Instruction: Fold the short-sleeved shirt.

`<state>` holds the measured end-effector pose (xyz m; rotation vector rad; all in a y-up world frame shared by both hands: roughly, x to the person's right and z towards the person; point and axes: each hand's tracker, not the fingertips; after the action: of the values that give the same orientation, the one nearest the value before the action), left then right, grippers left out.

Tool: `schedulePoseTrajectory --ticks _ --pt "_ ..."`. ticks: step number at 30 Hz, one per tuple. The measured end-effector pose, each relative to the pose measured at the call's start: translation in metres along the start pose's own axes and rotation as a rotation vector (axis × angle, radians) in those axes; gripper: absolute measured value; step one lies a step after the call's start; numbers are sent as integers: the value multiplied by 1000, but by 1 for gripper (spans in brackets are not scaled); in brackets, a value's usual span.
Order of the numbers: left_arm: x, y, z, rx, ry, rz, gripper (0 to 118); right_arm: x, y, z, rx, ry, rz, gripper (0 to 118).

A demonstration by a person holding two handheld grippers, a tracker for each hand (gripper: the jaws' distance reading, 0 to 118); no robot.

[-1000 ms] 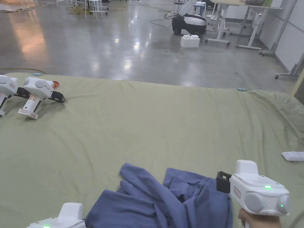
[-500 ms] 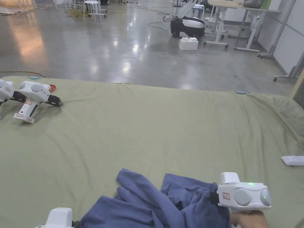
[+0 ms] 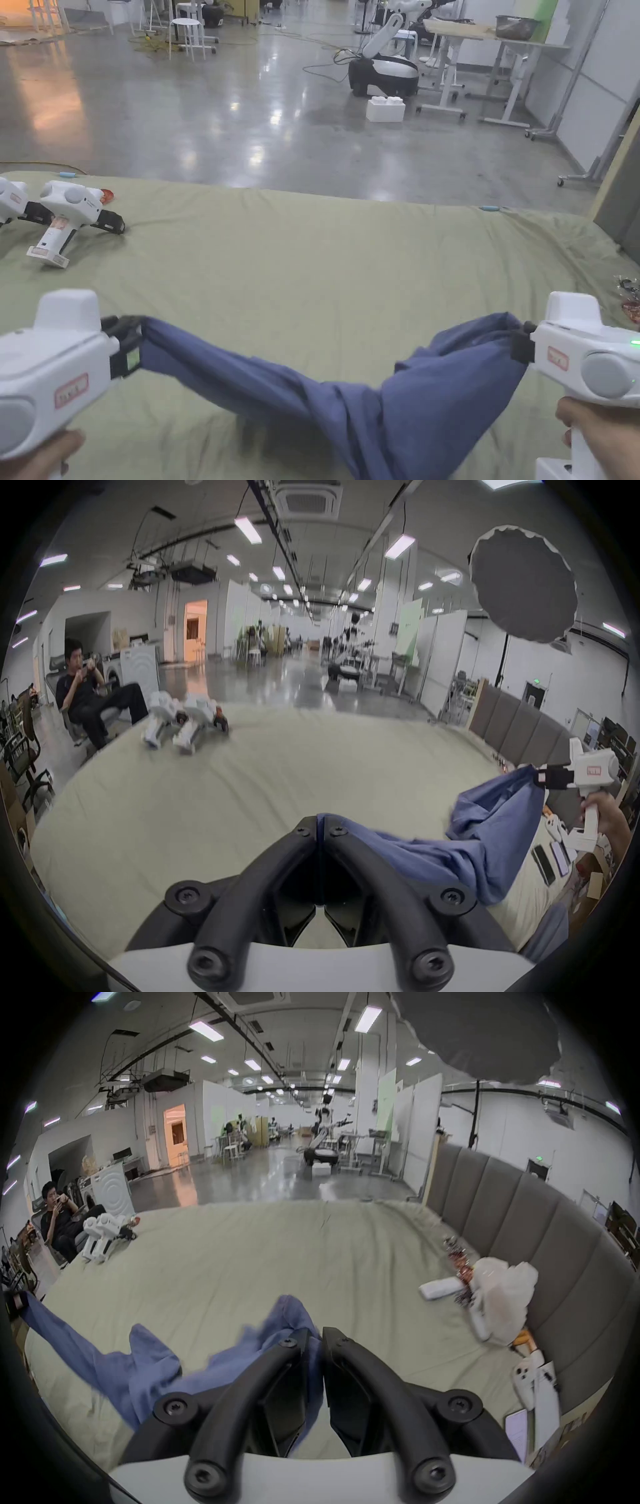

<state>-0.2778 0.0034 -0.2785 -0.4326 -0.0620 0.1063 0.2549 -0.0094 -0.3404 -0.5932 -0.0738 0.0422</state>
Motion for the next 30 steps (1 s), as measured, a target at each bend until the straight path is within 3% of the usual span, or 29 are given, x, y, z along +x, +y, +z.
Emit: schedulePoseTrajectory --ticks 7,10,17,25,30 --pt "-23 62 11 81 66 7 0 21 27 36 56 -72 6 7" --pt "-34 78 8 97 59 37 0 24 37 49 99 -31 -38 7" --pt "-34 103 -8 105 77 15 0 3 69 79 200 13 -48 7" --pt "-35 121 -30 116 137 -27 0 -11 102 56 255 5 -63 7" --pt "-38 102 -46 89 158 -10 0 -17 88 21 271 -27 -84 7"
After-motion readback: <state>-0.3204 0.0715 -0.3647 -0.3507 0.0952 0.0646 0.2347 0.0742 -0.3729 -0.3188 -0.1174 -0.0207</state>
